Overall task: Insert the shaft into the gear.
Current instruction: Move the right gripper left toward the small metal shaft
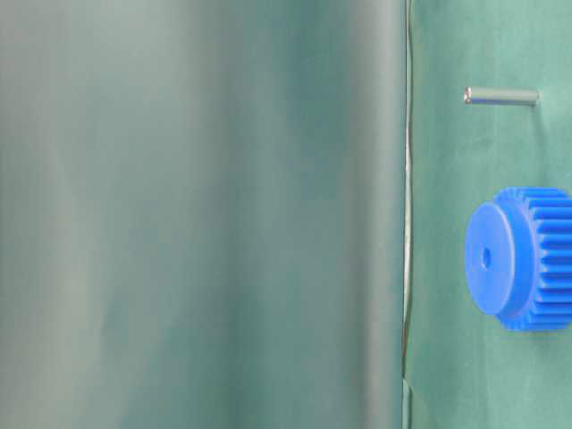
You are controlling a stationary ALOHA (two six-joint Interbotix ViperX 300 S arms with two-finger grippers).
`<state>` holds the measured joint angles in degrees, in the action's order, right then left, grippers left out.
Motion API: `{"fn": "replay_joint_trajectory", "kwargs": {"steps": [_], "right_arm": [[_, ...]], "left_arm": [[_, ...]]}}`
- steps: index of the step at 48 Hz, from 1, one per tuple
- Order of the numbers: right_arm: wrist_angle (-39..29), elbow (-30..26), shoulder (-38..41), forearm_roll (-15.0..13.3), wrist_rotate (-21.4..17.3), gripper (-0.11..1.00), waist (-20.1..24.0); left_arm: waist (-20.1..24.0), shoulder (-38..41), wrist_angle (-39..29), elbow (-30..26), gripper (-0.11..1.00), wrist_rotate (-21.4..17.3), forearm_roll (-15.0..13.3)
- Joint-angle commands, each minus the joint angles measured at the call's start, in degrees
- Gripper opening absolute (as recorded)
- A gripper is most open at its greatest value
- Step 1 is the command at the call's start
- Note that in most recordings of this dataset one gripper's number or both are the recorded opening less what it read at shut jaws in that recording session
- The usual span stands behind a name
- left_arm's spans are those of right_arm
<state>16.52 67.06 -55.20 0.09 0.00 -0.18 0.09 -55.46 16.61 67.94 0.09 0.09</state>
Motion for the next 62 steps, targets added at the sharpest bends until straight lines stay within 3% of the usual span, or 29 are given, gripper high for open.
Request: {"fn": "replay_joint_trajectory", "kwargs": {"steps": [1,12,23,34,39,51,62], "right_arm": [[0.2,-0.4,0.8,0.1,-0.2,0.02,0.2],[-7.5,-2.9,2.3,0.1,-0.1,0.02,0.2],[-8.4,-4.3,4.2,0.0,0.1,0.02,-1.7],[-7.9,-5.1,11.3,0.2,-0.5,0.04,-6.2],[-6.9,-5.7,15.8,0.3,-0.5,0.19,-7.3],[-5.1,-9.1,30.7,0.3,-0.5,0.91,-8.7],[-2.0,-11.3,42.7,0.9,-0.5,0.86,-11.4]], "left_arm": [[0.0,0.4,-2.5,-1.9,0.0,0.2,0.7],[0.0,-0.7,-5.5,-2.3,0.0,-0.3,1.0],[0.0,-1.0,-5.5,-2.4,0.0,-0.5,1.2],[0.0,-1.0,-5.9,-2.4,0.0,-0.4,1.2],[0.0,-0.9,-5.8,-2.4,0.0,-0.4,1.1],[0.0,-0.9,-5.9,-2.3,0.0,-0.2,1.1],[0.0,-0.6,-6.0,-2.3,0.0,-0.1,1.2]]}}
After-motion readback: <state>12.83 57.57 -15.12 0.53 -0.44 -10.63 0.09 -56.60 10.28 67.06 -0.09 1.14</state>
